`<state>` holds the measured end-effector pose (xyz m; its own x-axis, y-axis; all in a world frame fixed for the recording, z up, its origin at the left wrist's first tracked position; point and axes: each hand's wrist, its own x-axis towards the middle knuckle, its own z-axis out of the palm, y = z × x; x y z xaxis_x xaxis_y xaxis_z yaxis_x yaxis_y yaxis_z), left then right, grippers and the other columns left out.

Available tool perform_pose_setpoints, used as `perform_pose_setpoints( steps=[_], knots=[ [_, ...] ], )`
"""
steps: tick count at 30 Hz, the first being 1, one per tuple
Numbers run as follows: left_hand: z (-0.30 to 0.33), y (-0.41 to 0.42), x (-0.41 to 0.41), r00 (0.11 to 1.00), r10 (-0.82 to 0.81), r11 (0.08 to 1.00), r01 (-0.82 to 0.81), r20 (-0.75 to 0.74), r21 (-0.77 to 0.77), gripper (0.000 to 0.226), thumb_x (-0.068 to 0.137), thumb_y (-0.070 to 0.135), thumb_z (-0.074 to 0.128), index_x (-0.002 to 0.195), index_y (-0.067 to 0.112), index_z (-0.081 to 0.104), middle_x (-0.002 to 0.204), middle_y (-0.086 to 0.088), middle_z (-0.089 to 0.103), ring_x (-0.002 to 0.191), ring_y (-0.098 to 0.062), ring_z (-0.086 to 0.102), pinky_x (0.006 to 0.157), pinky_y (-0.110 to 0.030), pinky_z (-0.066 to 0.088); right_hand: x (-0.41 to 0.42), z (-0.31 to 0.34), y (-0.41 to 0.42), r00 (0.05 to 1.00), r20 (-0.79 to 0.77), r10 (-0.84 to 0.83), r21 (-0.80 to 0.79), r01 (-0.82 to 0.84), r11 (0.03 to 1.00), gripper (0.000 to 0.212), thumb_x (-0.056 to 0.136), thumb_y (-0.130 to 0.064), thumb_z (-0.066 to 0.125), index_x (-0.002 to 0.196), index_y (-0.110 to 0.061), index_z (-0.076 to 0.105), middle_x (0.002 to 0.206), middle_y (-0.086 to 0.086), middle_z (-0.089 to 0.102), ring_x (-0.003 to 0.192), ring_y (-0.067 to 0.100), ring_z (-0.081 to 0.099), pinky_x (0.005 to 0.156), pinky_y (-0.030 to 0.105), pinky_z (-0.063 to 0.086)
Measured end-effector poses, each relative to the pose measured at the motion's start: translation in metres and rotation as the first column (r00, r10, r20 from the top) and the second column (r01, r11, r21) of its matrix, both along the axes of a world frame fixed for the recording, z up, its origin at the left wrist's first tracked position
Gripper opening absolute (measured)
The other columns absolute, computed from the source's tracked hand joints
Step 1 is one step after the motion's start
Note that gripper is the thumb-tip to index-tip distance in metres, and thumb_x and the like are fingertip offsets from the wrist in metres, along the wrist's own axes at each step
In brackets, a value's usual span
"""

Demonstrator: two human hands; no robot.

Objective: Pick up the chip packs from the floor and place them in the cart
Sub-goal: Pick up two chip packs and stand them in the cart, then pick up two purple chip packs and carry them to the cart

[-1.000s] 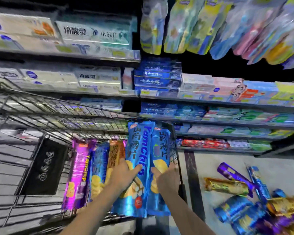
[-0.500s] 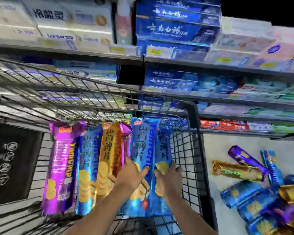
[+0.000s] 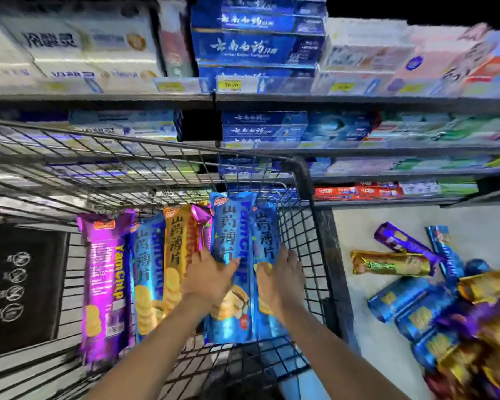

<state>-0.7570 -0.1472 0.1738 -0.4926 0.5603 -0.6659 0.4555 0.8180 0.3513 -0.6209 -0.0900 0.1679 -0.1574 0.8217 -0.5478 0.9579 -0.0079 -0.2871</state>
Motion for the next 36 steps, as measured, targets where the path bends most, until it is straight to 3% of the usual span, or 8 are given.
perform_pose_setpoints(
  steps=[5,10,15,20,24,27,31,36],
  knots=[
    [0.082,0.023,-0.008,0.899,-0.352,0.918,0.386,-0.262,0.092,0.079,0.091,0.058,0.043,0.148,0.007,0.022,0.154,-0.013,0.025,0.14,-0.031,0.029,0.111,-0.042,0.032,0.009,0.073,0.021,0.977,-0.104,0.188,0.147,-0.172,0.974,0.061,0.099,-0.042,0.04,0.15,-0.012,0.023,0.152,0.01,0.031,0.139,0.027,0.031,0.115,0.037,0.026],
    [0.162,0.057,0.022,0.583,-0.63,0.654,0.755,-0.513,0.054,0.075,0.092,0.059,0.036,0.149,0.012,0.021,0.159,-0.008,0.016,0.143,-0.028,0.022,0.116,-0.045,0.024,0.057,0.142,0.034,0.976,-0.048,0.211,0.328,-0.184,0.926,0.06,0.1,-0.045,0.031,0.152,-0.017,0.019,0.159,0.007,0.02,0.147,0.023,0.019,0.12,0.04,0.009],
    [0.223,0.083,0.111,0.297,-0.742,0.388,0.921,-0.601,-0.024,0.074,0.093,0.057,0.035,0.15,0.012,0.018,0.159,-0.006,0.02,0.145,-0.024,0.02,0.118,-0.045,0.015,0.156,0.188,0.026,1.0,-0.021,0.001,0.391,0.007,0.92,0.059,0.098,-0.042,0.038,0.15,-0.018,0.025,0.156,0.007,0.027,0.143,0.024,0.026,0.117,0.045,0.012],
    [0.245,0.097,0.248,0.079,-0.77,0.144,0.988,-0.633,-0.052,0.073,0.093,0.056,0.038,0.147,0.01,0.024,0.153,-0.011,0.031,0.14,-0.026,0.03,0.114,-0.044,0.024,0.293,0.19,-0.012,0.938,-0.044,-0.344,0.464,0.325,0.824,0.06,0.082,-0.042,0.06,0.132,-0.008,0.056,0.129,0.02,0.059,0.12,0.036,0.057,0.104,0.057,0.036],
    [0.232,0.085,0.387,-0.086,-0.784,-0.048,0.996,-0.615,-0.078,0.069,0.092,0.057,0.038,0.144,0.013,0.029,0.149,-0.01,0.036,0.137,-0.026,0.035,0.112,-0.045,0.024,0.422,0.178,-0.071,0.841,0.032,-0.539,0.374,0.491,0.787,0.066,0.09,-0.043,0.054,0.146,-0.014,0.035,0.146,0.014,0.041,0.136,0.03,0.039,0.114,0.052,0.02],
    [0.209,0.057,0.492,-0.165,-0.798,-0.181,0.983,-0.58,-0.03,0.068,0.088,0.055,0.047,0.139,0.011,0.038,0.141,-0.012,0.046,0.13,-0.029,0.043,0.105,-0.045,0.033,0.511,0.154,-0.128,0.731,0.082,-0.677,0.404,0.597,0.693,0.067,0.083,-0.044,0.062,0.14,-0.013,0.045,0.137,0.015,0.053,0.127,0.031,0.05,0.108,0.053,0.033],
    [0.164,0.01,0.607,-0.346,-0.793,-0.379,0.924,-0.501,-0.037,0.067,0.088,0.055,0.045,0.139,0.013,0.036,0.145,-0.01,0.041,0.134,-0.027,0.038,0.107,-0.043,0.03,0.604,0.119,-0.209,0.586,0.15,-0.796,0.26,0.754,0.604,0.063,0.087,-0.045,0.053,0.14,-0.015,0.039,0.145,0.011,0.042,0.133,0.03,0.041,0.112,0.048,0.027],
    [0.093,-0.046,0.697,-0.496,-0.784,-0.517,0.854,-0.375,-0.049,0.063,0.089,0.053,0.045,0.137,0.013,0.037,0.144,-0.008,0.041,0.133,-0.026,0.037,0.106,-0.043,0.03,0.661,0.059,-0.285,0.426,0.171,-0.888,0.131,0.884,0.449,0.063,0.089,-0.045,0.049,0.142,-0.013,0.036,0.145,0.014,0.041,0.133,0.031,0.04,0.109,0.044,0.032]
  ],
)
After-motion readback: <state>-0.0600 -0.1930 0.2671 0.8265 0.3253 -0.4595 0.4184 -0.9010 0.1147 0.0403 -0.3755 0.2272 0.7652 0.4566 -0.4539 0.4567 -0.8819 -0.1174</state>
